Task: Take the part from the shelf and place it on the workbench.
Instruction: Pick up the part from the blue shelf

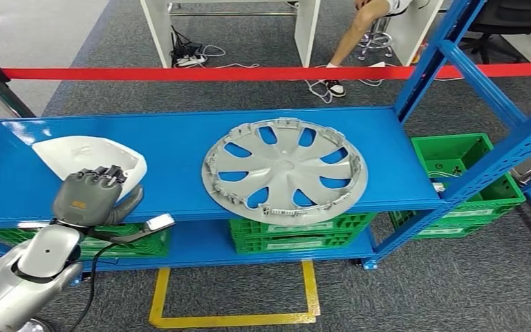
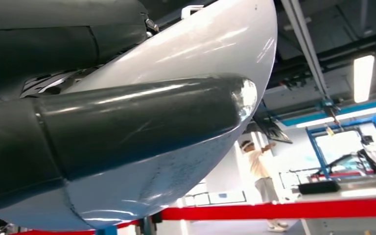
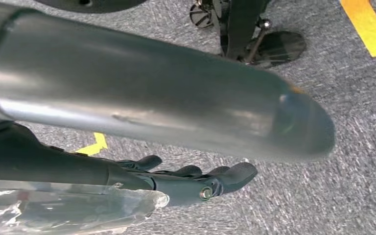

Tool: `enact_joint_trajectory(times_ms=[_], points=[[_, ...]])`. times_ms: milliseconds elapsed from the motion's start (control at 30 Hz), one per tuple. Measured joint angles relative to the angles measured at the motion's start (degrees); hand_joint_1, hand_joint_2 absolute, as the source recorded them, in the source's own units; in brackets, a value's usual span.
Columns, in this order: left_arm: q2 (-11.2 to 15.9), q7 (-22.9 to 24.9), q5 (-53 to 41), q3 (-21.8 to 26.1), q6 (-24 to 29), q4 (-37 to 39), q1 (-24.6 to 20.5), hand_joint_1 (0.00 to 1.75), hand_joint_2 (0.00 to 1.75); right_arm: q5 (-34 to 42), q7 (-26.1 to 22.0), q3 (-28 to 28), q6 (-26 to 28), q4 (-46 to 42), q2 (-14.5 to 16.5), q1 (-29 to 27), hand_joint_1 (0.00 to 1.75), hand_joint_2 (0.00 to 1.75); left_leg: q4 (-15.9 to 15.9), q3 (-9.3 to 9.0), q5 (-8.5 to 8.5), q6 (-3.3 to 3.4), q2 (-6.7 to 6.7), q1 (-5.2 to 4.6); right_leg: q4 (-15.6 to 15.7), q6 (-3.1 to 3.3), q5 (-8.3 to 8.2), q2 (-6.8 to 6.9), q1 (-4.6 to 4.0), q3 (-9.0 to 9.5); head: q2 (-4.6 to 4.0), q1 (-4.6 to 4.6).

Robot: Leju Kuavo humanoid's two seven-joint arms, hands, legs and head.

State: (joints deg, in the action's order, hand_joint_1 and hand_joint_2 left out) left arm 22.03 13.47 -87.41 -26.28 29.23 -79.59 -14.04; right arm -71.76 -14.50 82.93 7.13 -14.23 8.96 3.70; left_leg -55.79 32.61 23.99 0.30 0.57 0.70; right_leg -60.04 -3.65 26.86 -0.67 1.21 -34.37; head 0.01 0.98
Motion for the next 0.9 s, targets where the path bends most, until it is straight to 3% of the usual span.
enact_joint_trajectory(times_ms=[100,133,167,200,267,333,433,467,533,600,633,667,700,733,767,833,900], points=[[-0.27,-0.17,0.0,0.44,-0.02,-0.42,0.46,1.75,0.0,0.02,0.01,0.0,-0.07,0.06,0.02,-0.03,0.0,0.0,0.11,-0.09,-0.06,0.25,-0.14,0.11,-11.02,-0.21,5.16,0.18,0.04,-5.29,0.01,-0.2],[-0.38,-0.24,0.0,0.46,-0.03,-0.45,0.68,1.75,0.0,0.03,0.01,0.01,-0.09,0.09,0.02,-0.07,0.0,0.0,0.07,-0.1,-0.09,0.22,-0.19,0.13,-13.64,-0.29,5.76,0.19,0.05,-6.6,0.01,-0.19],[-0.48,-0.3,0.0,0.48,-0.03,-0.48,0.89,1.75,0.0,0.03,0.02,0.01,-0.09,0.1,0.02,-0.11,0.0,0.0,0.01,-0.11,-0.1,0.15,-0.22,0.19,-14.22,-0.36,5.25,0.2,0.06,-6.96,0.0,-0.21],[-0.57,-0.38,0.0,0.52,-0.03,-0.5,1.07,1.75,0.0,0.05,0.02,0.02,-0.09,0.11,0.01,-0.12,0.0,0.0,-0.1,-0.12,-0.08,-0.03,-0.23,0.33,-12.25,-0.43,3.63,0.22,0.11,-6.05,-0.01,-0.2],[-0.67,-0.57,0.0,0.79,-0.03,-0.64,1.42,1.75,0.0,0.09,-0.02,0.04,-0.21,0.13,0.02,-0.03,0.0,0.0,-0.49,-0.05,0.21,-0.73,-0.2,0.62,-4.8,-0.65,0.08,0.21,0.19,-2.06,-0.01,-0.25],[-0.66,-0.76,0.0,1.32,-0.03,-1.01,1.97,1.75,0.0,0.15,-0.25,0.04,-0.58,0.19,0.08,0.06,0.0,0.0,-1.0,0.13,0.4,-1.71,-0.14,0.6,-0.26,-0.22,-1.22,-0.08,0.15,0.5,0.0,-0.34],[-0.41,-1.0,0.0,2.22,0.08,-1.84,3.7,1.75,0.0,0.18,-0.77,0.04,-1.35,0.25,0.11,-0.04,0.0,0.0,-1.22,0.31,0.11,-2.82,-0.1,0.55,-0.03,1.15,-1.25,-0.39,0.06,0.21,-0.01,-0.37],[-0.28,-1.13,0.0,2.56,0.12,-2.11,4.38,1.75,0.0,0.19,-0.91,0.05,-1.55,0.26,0.11,-0.08,0.0,0.0,-1.62,0.53,0.7,-3.06,-0.15,0.62,-0.03,1.63,-1.43,-0.4,0.07,0.0,-0.01,-0.35],[-0.14,-1.49,0.0,3.42,0.17,-2.62,5.58,1.75,0.0,0.18,-1.07,0.05,-1.86,0.26,0.11,-0.09,0.0,0.0,-5.58,2.16,4.2,-3.34,-0.25,0.67,0.1,2.65,-1.92,-0.29,0.05,-0.63,-0.01,-0.33],[-0.1,-2.03,0.0,4.43,0.19,-2.97,6.66,1.75,0.0,0.11,-1.12,0.05,-2.1,0.26,0.11,-0.08,0.0,0.0,-13.04,4.92,8.82,-3.38,-0.28,0.58,0.1,3.3,-2.51,-0.15,-0.19,-1.57,-0.01,-0.34],[-0.1,-2.3,0.0,4.92,0.18,-3.05,7.19,1.75,0.0,0.07,-1.13,0.04,-2.18,0.26,0.11,-0.1,0.0,0.0,-15.99,5.81,10.1,-3.32,-0.28,0.53,0.1,3.47,-2.85,-0.09,-0.32,-2.07,-0.01,-0.34],[-0.1,-2.54,0.0,5.34,0.17,-3.1,7.65,1.75,0.0,0.03,-1.13,0.04,-2.24,0.26,0.11,-0.12,0.0,0.0,-17.28,5.87,10.25,-3.2,-0.28,0.48,0.1,3.56,-3.26,-0.06,-0.43,-2.58,0.0,-0.34],[-0.1,-2.74,0.0,5.71,0.15,-3.15,7.99,1.75,0.0,0.01,-1.14,0.04,-2.25,0.27,0.12,-0.12,0.0,0.0,-16.53,4.91,9.32,-3.01,-0.28,0.4,0.1,3.57,-3.72,-0.05,-0.5,-3.1,0.0,-0.35],[-0.1,-2.89,0.0,6.04,0.12,-3.22,8.17,1.75,0.0,-0.03,-1.18,0.04,-2.26,0.27,0.13,-0.1,0.0,0.0,-13.84,2.96,7.74,-2.77,-0.28,0.31,0.1,3.51,-4.21,-0.04,-0.54,-3.62,0.0,-0.34],[-0.1,-3.03,0.0,6.33,0.08,-3.36,8.24,1.75,0.0,-0.08,-1.25,0.02,-2.28,0.28,0.13,-0.06,0.0,0.0,-10.1,0.36,6.35,-2.51,-0.28,0.23,0.1,3.36,-4.7,-0.04,-0.57,-4.08,-0.01,-0.33],[-0.13,-3.27,0.0,6.89,-0.07,-3.81,8.23,1.75,0.0,-0.22,-1.51,-0.03,-2.3,0.28,0.13,-0.02,0.0,0.0,-3.18,-3.95,5.32,-2.2,-0.25,-0.01,0.18,2.82,-5.72,-0.04,-0.76,-4.79,-0.01,-0.39],[-0.16,-3.43,0.0,7.33,-0.32,-4.15,8.35,1.75,0.0,-0.36,-1.84,-0.07,-2.35,0.28,0.13,-0.08,0.0,0.0,-0.75,-4.83,5.29,-1.87,-0.21,-0.29,0.7,2.11,-6.93,-0.02,-0.86,-5.05,0.0,-0.45]])
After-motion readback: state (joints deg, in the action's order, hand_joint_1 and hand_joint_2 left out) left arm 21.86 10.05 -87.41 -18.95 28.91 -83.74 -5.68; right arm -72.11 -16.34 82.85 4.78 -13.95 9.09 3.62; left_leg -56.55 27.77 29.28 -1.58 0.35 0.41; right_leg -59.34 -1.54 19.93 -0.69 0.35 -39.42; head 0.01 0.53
